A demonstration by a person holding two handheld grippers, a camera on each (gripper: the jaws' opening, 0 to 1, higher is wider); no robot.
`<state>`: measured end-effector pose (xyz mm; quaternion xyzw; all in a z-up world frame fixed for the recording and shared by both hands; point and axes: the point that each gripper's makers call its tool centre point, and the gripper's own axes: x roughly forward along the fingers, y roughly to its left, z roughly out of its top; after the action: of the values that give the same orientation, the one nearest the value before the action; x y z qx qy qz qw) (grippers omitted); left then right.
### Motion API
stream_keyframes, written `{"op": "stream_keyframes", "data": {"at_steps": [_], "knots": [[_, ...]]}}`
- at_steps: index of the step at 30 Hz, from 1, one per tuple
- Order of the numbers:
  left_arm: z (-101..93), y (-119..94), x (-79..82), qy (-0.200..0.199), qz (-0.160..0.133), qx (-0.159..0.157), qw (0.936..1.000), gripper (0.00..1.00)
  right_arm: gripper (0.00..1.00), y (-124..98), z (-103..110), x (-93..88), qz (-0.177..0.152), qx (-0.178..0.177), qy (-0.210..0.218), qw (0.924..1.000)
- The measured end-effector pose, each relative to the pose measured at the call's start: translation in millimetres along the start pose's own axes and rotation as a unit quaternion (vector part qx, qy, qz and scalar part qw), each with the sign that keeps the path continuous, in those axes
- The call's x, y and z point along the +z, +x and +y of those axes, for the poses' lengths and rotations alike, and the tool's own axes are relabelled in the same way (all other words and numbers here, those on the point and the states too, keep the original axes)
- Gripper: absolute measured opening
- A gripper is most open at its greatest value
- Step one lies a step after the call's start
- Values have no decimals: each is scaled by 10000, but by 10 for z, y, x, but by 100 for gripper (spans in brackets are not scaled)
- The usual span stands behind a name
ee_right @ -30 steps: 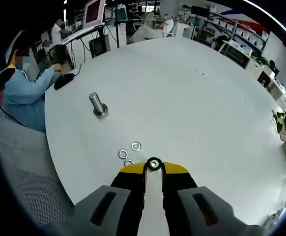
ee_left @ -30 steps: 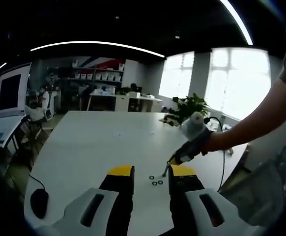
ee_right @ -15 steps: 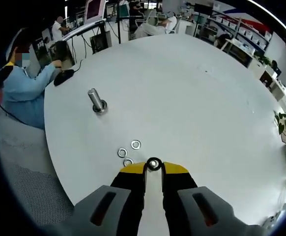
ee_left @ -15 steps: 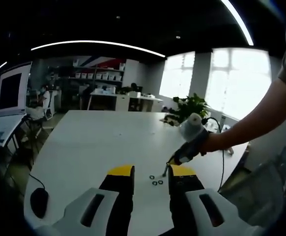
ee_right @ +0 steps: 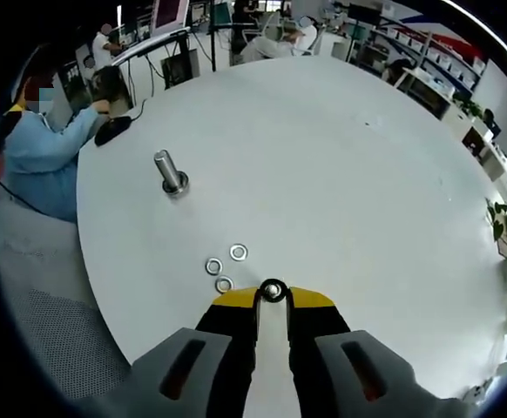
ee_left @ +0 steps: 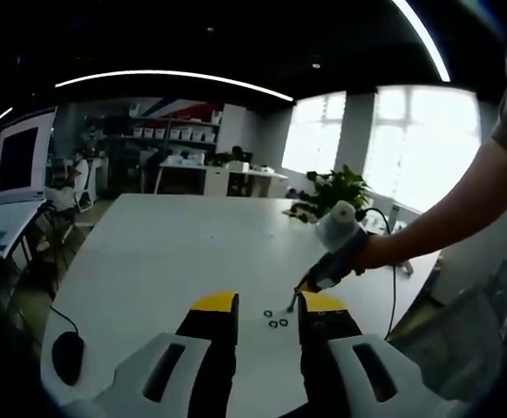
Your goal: Place the washer onto the threaded stud by aligning its center hole with the stud, sliding it down to the base, and recovering from edge contact or off-axis alignment until the washer reaches the visible bottom stop.
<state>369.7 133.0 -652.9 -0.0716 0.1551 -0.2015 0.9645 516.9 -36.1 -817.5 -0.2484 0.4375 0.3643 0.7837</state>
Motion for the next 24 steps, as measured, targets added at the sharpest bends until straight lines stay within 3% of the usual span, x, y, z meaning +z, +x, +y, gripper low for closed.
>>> {"op": "stream_keyframes", "data": {"at_steps": [24], "knots": [[0,-1,-20,0,39,-1,10000,25,16,-11,7,55,-142,-27,-162,9998]]}}
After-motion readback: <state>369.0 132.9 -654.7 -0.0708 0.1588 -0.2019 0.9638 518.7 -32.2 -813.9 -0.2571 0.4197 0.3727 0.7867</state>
